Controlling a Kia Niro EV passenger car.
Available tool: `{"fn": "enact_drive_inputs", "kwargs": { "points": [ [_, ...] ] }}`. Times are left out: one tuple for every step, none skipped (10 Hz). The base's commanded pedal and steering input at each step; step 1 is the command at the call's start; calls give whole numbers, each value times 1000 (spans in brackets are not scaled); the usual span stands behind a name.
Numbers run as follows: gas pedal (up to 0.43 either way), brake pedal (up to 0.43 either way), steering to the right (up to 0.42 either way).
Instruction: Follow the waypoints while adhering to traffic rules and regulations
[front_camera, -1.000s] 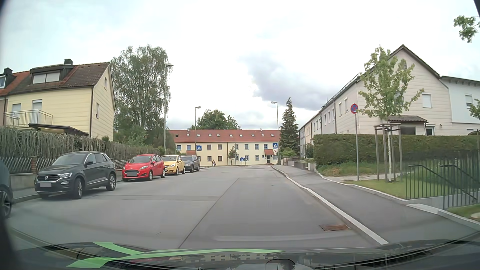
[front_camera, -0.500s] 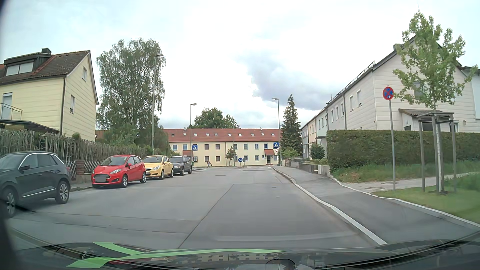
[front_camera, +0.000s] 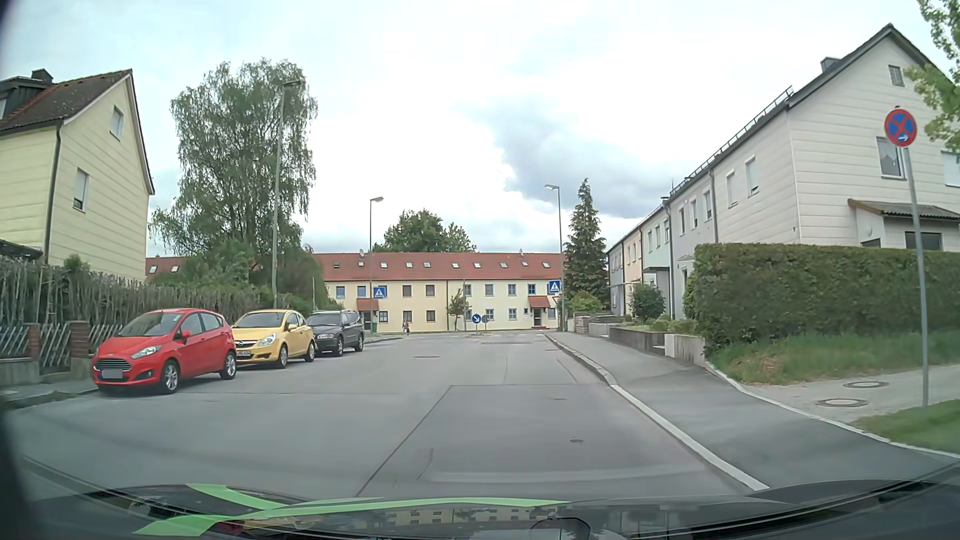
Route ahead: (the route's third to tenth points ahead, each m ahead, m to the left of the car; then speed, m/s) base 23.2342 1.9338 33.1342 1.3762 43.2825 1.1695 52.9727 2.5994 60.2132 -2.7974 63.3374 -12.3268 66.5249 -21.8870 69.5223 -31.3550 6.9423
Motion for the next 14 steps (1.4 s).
{"fn": "enact_drive_inputs", "kwargs": {
  "points": [
    [79, 0, -6],
    [79, 0, -7],
    [79, 0, -7],
    [79, 0, -7],
    [79, 0, -7],
    [0, 0, -7],
    [0, 0, -7],
    [0, 0, -7],
    [0, 0, -7],
    [0, 0, -7],
    [0, 0, -7],
    [0, 0, -7],
    [0, 0, -7],
    [0, 0, -7]
  ]
}}
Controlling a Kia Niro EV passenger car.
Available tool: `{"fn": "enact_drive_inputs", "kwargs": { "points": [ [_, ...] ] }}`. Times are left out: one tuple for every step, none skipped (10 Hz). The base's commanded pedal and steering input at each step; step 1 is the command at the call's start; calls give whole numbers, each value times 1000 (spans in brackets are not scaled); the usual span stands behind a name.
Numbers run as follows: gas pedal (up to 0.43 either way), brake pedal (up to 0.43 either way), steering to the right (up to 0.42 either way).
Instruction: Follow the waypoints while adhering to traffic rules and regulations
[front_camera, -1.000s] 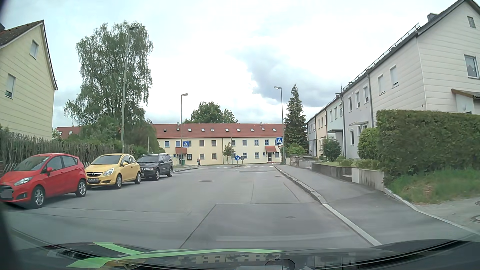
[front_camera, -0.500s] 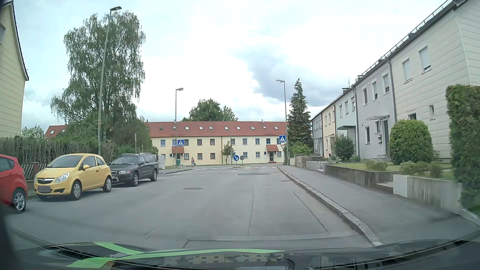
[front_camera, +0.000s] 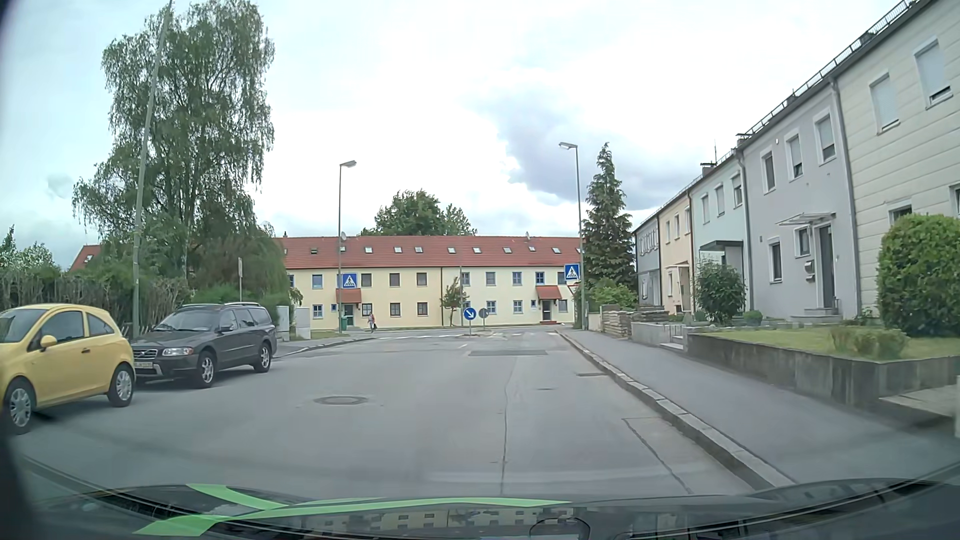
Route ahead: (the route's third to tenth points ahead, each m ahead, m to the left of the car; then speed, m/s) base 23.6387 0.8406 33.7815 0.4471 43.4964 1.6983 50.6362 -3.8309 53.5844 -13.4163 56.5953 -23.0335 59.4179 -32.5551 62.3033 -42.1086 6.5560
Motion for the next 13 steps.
{"fn": "enact_drive_inputs", "kwargs": {
  "points": [
    [0, 0, -7],
    [0, 0, -8],
    [0, 0, -8],
    [0, 0, -8],
    [0, 0, -7],
    [0, 0, -7],
    [0, 0, -6],
    [0, 0, -7],
    [0, 0, -5],
    [0, 0, -4],
    [0, 0, -3],
    [0, 0, -2],
    [0, 0, 0]
  ]
}}
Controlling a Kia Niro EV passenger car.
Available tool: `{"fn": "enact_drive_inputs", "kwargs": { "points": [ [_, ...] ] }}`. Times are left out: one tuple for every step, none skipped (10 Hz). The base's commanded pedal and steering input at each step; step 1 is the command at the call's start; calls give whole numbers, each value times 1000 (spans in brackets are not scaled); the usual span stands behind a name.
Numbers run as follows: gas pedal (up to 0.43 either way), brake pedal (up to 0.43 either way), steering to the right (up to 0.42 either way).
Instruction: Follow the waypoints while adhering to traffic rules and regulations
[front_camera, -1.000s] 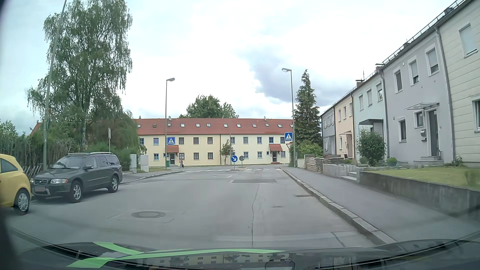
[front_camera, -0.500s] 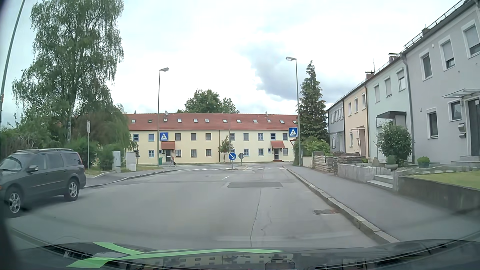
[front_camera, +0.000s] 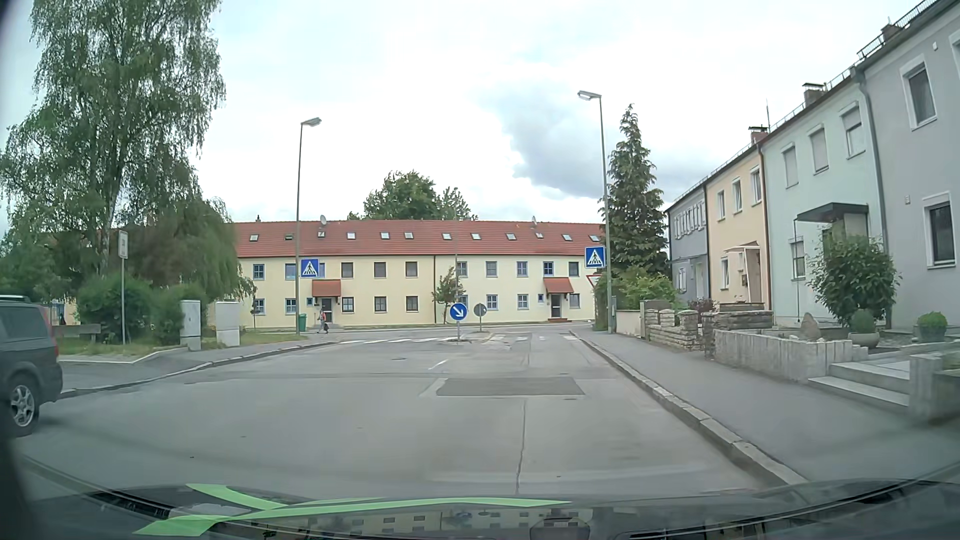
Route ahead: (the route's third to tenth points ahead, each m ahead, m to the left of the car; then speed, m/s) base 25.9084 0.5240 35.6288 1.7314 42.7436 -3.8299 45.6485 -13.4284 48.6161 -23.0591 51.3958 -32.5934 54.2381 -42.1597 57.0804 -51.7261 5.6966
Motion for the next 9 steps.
{"fn": "enact_drive_inputs", "kwargs": {
  "points": [
    [0, 6, 2],
    [0, 49, 4],
    [0, 37, 4],
    [0, 30, 4],
    [0, 24, 4],
    [0, 12, 4],
    [0, 12, 6],
    [0, 12, 5],
    [0, 12, 5]
  ]
}}
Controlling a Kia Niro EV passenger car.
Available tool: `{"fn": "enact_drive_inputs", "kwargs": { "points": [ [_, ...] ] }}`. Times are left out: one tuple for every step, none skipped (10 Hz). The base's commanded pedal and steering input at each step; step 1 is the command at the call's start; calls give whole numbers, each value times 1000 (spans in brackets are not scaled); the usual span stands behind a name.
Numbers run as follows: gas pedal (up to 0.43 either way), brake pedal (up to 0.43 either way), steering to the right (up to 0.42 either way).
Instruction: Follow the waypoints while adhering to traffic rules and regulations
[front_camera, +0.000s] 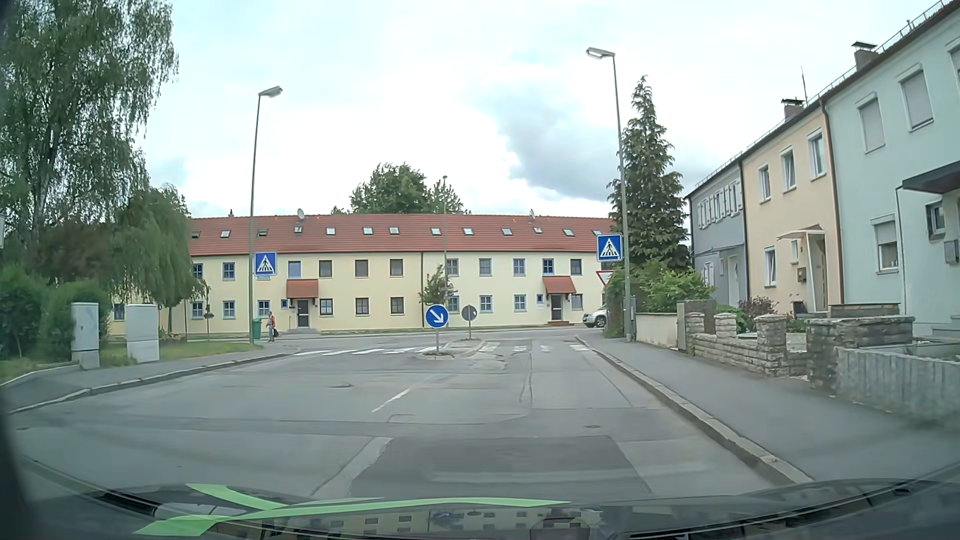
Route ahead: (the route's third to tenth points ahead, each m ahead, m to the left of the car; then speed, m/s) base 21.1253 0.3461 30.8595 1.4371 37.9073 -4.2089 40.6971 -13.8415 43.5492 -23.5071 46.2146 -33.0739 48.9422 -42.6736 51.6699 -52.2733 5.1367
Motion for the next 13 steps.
{"fn": "enact_drive_inputs", "kwargs": {
  "points": [
    [0, 12, 5],
    [0, 12, 5],
    [0, 12, 5],
    [0, 12, 5],
    [0, 12, 5],
    [0, 12, 5],
    [0, 12, 5],
    [0, 12, 5],
    [0, 12, 5],
    [0, 12, 5],
    [0, 12, 5],
    [0, 12, 6],
    [0, 0, 6]
  ]
}}
